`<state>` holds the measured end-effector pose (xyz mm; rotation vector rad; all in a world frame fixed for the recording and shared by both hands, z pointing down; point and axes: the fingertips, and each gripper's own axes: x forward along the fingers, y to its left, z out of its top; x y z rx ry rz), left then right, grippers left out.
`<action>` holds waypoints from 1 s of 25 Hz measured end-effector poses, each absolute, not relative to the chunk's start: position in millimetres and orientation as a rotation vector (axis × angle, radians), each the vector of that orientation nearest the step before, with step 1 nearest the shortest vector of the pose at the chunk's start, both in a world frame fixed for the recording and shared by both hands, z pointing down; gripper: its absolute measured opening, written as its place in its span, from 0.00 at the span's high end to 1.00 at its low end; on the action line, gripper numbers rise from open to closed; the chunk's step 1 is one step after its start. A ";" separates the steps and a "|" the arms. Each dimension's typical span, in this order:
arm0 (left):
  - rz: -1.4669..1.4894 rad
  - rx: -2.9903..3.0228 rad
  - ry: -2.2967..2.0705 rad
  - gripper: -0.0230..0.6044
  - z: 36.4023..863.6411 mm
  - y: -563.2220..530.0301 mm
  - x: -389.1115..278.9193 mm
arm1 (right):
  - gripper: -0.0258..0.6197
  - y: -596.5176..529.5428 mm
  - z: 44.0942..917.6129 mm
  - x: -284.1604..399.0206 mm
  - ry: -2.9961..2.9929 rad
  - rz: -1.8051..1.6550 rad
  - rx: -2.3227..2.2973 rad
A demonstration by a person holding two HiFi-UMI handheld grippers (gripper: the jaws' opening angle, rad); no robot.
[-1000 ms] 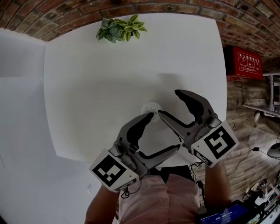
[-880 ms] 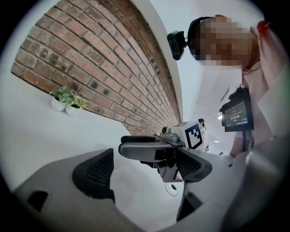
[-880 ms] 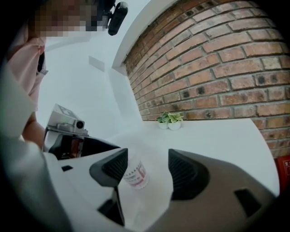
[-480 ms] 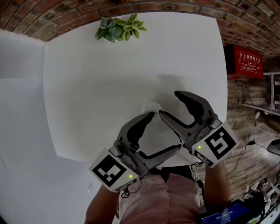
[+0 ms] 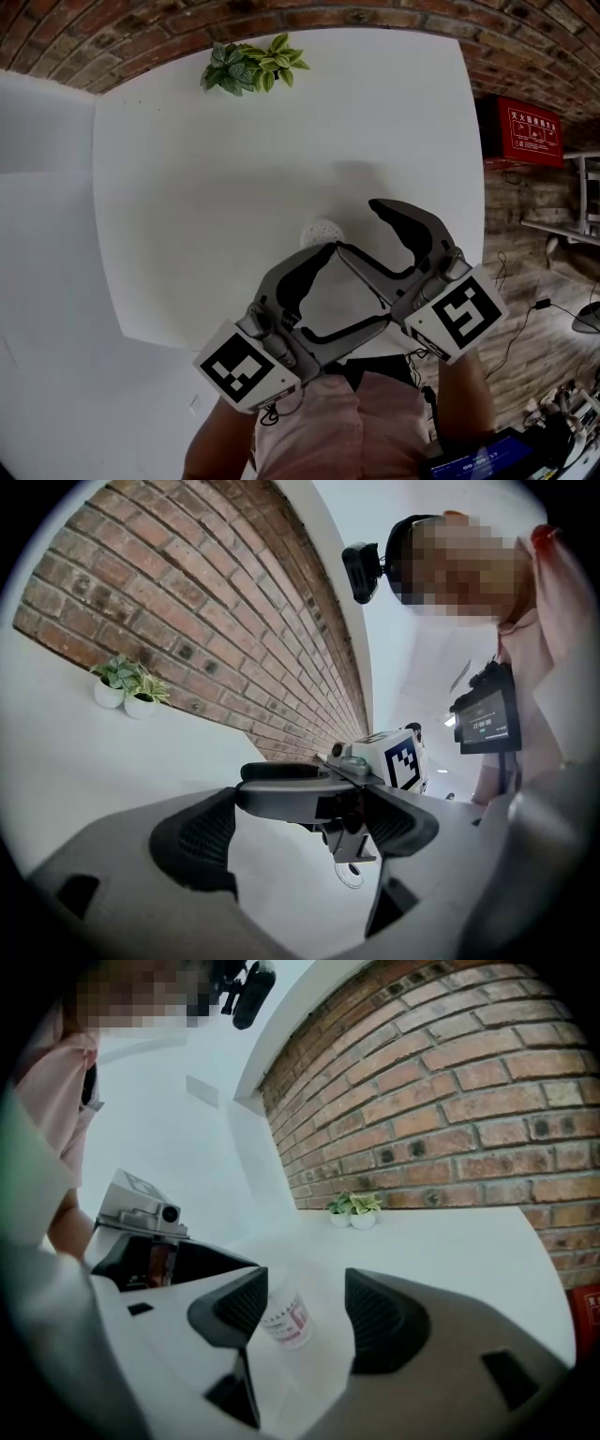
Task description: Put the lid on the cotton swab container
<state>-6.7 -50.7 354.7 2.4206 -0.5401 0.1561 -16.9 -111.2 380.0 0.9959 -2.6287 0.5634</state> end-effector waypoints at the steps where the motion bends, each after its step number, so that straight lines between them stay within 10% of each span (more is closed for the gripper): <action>1: 0.157 2.419 -0.540 0.26 355.0 -50.8 -6.3 | 0.56 -111.0 380.3 -16.9 -2.626 0.564 0.996; 20: 0.154 2.501 -0.577 0.27 344.5 -54.2 -9.8 | 0.57 -114.3 363.8 -4.4 -2.665 0.571 1.071; 25: 0.014 2.581 -0.920 0.52 289.5 -73.2 -49.4 | 0.62 -111.3 303.8 13.0 -2.699 0.456 1.218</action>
